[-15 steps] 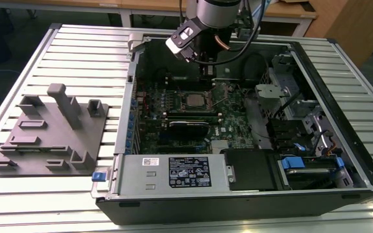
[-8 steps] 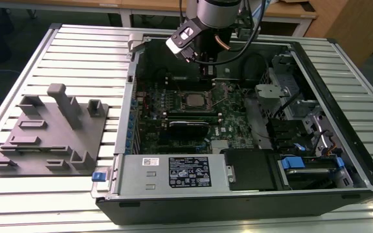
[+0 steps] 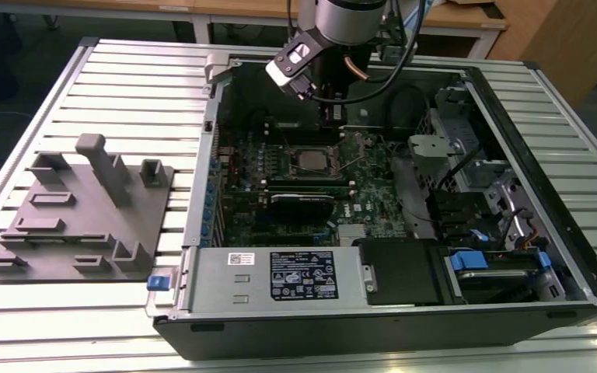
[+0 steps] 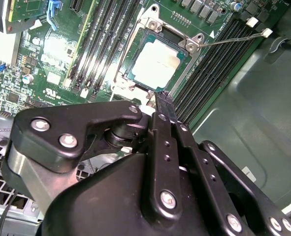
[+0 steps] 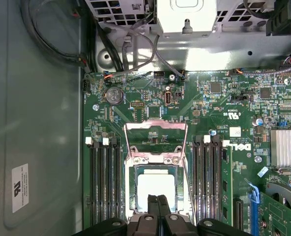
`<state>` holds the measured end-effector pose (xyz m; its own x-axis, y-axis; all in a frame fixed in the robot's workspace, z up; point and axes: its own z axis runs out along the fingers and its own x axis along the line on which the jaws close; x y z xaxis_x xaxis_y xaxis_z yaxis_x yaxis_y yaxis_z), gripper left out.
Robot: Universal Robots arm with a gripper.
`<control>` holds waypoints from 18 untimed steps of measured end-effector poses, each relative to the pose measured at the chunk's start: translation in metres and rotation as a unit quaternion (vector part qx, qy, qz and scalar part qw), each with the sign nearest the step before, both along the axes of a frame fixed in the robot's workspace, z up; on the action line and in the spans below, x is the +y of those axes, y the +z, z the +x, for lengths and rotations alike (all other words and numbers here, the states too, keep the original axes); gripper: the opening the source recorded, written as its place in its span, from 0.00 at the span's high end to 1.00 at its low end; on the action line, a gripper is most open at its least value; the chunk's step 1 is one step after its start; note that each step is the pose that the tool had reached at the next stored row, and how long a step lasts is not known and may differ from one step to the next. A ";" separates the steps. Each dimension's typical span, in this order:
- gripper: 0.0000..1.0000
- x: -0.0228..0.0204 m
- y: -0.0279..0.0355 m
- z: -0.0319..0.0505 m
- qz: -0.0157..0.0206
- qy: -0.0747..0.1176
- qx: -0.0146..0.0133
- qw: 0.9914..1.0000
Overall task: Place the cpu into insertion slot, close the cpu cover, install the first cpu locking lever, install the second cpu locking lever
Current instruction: 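Close the cpu cover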
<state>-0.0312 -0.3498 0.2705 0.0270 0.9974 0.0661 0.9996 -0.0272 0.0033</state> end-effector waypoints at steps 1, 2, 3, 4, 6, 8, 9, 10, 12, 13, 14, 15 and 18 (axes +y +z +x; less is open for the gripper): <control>0.89 0.0000 0.0000 0.0000 0.000 0.000 0.000 1.000; 0.89 0.0000 0.0000 0.0002 0.000 0.000 0.000 1.000; 0.89 0.0000 0.0000 0.0003 0.000 0.000 0.000 1.000; 0.89 0.0000 0.0000 0.0006 0.000 0.000 0.000 1.000; 0.89 0.0000 0.0000 0.0010 0.000 0.000 0.000 1.000; 0.89 0.0000 0.0000 0.0012 0.000 0.000 0.000 1.000; 0.89 0.0000 0.0000 0.0012 0.000 0.000 0.000 1.000; 0.89 0.0000 0.0000 0.0013 0.000 0.000 0.000 1.000; 0.89 0.0000 0.0000 0.0015 0.000 0.000 0.000 1.000; 0.89 0.0000 0.0000 0.0018 0.000 0.000 0.000 1.000; 0.89 0.0000 0.0000 0.0019 0.000 0.000 0.000 1.000; 0.89 0.0000 0.0000 0.0020 0.000 0.000 0.000 1.000; 0.89 0.0000 0.0000 0.0026 0.000 0.000 0.000 1.000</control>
